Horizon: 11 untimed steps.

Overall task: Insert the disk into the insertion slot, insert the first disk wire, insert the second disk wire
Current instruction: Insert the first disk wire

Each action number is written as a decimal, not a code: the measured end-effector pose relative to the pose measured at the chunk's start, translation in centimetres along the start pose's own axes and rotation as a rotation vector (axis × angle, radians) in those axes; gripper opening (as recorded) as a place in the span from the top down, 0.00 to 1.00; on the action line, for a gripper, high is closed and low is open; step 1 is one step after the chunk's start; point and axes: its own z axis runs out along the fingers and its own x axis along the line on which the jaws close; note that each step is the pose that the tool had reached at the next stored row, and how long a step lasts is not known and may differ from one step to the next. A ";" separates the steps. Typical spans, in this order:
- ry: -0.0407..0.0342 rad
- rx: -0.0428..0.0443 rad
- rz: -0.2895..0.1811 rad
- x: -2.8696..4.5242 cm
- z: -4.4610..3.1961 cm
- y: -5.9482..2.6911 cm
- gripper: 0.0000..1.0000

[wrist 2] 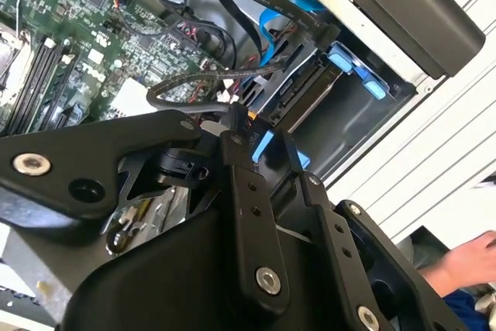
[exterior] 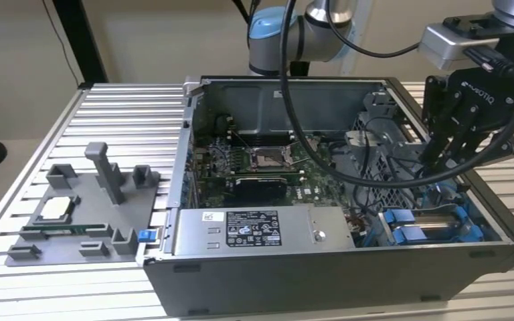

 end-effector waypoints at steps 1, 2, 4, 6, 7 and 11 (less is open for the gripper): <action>0.0001 0.0000 0.000 0.00 0.00 0.00 0.00; 0.0001 0.0000 0.000 0.00 0.00 0.00 0.00; 0.0000 0.0000 0.000 0.00 0.00 0.00 0.00; 0.0001 0.0000 0.000 0.00 0.00 0.01 0.00; 0.0001 0.0000 0.000 0.00 0.00 0.01 0.00; 0.0001 0.0000 0.000 0.00 0.01 0.01 0.00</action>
